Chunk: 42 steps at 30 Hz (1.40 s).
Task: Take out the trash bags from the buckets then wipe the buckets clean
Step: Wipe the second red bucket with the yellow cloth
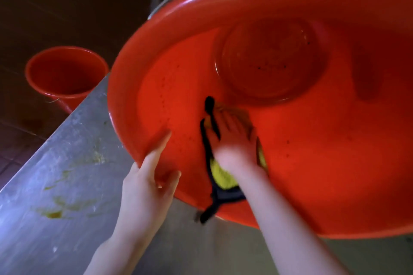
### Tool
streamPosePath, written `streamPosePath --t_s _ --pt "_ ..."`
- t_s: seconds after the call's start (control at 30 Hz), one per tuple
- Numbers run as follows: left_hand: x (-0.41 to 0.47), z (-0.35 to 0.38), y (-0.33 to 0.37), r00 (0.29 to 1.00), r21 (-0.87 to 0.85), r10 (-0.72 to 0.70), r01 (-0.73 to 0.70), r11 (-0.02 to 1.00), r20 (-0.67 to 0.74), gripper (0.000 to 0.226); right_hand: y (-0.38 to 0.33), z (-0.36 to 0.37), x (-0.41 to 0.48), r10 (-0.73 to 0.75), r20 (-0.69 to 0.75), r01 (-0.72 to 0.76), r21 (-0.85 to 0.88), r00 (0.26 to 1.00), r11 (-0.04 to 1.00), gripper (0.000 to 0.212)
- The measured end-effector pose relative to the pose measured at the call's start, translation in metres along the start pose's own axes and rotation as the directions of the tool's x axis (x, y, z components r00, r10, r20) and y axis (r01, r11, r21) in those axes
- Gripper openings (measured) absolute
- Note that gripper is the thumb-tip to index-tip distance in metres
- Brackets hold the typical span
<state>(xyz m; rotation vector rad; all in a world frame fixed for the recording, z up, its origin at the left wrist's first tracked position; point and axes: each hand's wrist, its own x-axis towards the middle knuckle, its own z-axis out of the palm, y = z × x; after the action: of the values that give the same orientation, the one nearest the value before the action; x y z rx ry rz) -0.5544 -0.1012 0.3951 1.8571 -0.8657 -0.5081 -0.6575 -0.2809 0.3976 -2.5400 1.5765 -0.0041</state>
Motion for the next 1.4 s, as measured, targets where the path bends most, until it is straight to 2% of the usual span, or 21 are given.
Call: streamPosePath --t_s 0.1,0.2,0.27,0.33,0.43,0.53,0.63,0.73,0.77,0.83,0.9,0.93,1.0,1.07,1.13,1.2,1.3,1.4 --pt "-0.002 0.002 0.011 1.0 -0.001 0.021 -0.021 1.0 0.008 0.086 0.012 -0.006 0.054 0.18 0.058 -0.186 0.107 0.982 0.977 0.054" --pt "0.001 -0.008 0.024 0.999 0.058 0.038 -0.039 0.998 0.023 0.088 0.01 -0.011 0.062 0.197 0.109 -0.21 0.123 0.974 0.97 0.055" --pt "0.006 -0.024 0.039 0.996 0.121 0.092 -0.093 0.988 0.014 0.092 -0.001 -0.016 0.046 0.112 0.16 -0.139 0.175 0.981 0.975 0.056" --pt "0.014 -0.04 0.051 0.989 0.164 0.138 -0.144 0.976 0.044 0.094 -0.018 -0.025 0.018 -0.029 0.136 -0.017 0.326 0.99 0.945 0.056" --pt "0.036 -0.057 0.071 0.982 0.208 0.144 -0.168 0.964 0.126 0.089 -0.046 -0.043 -0.022 -0.249 -0.037 0.23 0.53 0.968 0.816 0.057" --pt "0.053 -0.076 0.095 0.977 0.212 0.126 -0.162 0.964 0.174 0.084 -0.054 -0.073 -0.04 -0.421 -0.063 0.377 0.579 0.905 0.723 0.058" --pt "0.069 -0.092 0.112 0.979 0.264 0.117 -0.158 0.951 0.166 0.078 -0.048 -0.105 -0.044 -0.587 0.023 0.496 0.509 0.809 0.703 0.052" --pt "0.074 -0.103 0.129 0.977 0.363 0.122 -0.179 0.915 0.175 0.078 -0.036 -0.129 -0.047 -0.607 0.218 0.486 0.424 0.765 0.764 0.047" --pt "0.075 -0.107 0.135 0.976 0.393 0.132 -0.192 0.899 0.174 0.077 -0.03 -0.137 -0.048 -0.567 0.323 0.442 0.385 0.758 0.81 0.048" --pt "0.078 -0.116 0.144 0.97 0.459 0.162 -0.228 0.859 0.179 0.075 -0.018 -0.151 -0.048 -0.384 0.566 0.323 0.211 0.729 0.923 0.048" --pt "0.082 -0.122 0.156 0.964 0.508 0.197 -0.263 0.82 0.181 0.072 -0.007 -0.165 -0.047 -0.172 0.657 0.286 -0.07 0.734 0.956 0.044" --pt "0.083 -0.122 0.164 0.963 0.519 0.207 -0.269 0.812 0.175 0.07 -0.003 -0.172 -0.046 -0.115 0.647 0.28 -0.159 0.754 0.947 0.038" --pt "0.085 -0.12 0.179 0.961 0.527 0.228 -0.277 0.803 0.157 0.068 0.007 -0.182 -0.041 -0.103 0.582 0.228 -0.145 0.806 0.963 0.025" --pt "0.088 -0.117 0.195 0.956 0.528 0.265 -0.292 0.798 0.129 0.065 0.02 -0.185 -0.033 -0.17 0.512 0.145 0.089 0.842 0.985 0.022" --pt "0.094 -0.116 0.211 0.943 0.537 0.311 -0.324 0.779 0.119 0.06 0.03 -0.188 -0.025 -0.245 0.371 0.097 0.374 0.896 0.922 0.026" --pt "0.102 -0.115 0.224 0.93 0.548 0.343 -0.358 0.756 0.134 0.056 0.035 -0.186 -0.015 -0.221 0.174 0.096 0.537 0.96 0.838 0.032" --pt "0.113 -0.114 0.241 0.912 0.545 0.391 -0.392 0.741 0.124 0.049 0.036 -0.186 -0.001 -0.156 -0.056 0.156 0.638 0.986 0.754 0.046" --pt "0.127 -0.115 0.252 0.872 0.551 0.482 -0.446 0.705 0.09 0.04 0.034 -0.197 0.015 -0.162 -0.182 0.241 0.632 0.97 0.736 0.058"
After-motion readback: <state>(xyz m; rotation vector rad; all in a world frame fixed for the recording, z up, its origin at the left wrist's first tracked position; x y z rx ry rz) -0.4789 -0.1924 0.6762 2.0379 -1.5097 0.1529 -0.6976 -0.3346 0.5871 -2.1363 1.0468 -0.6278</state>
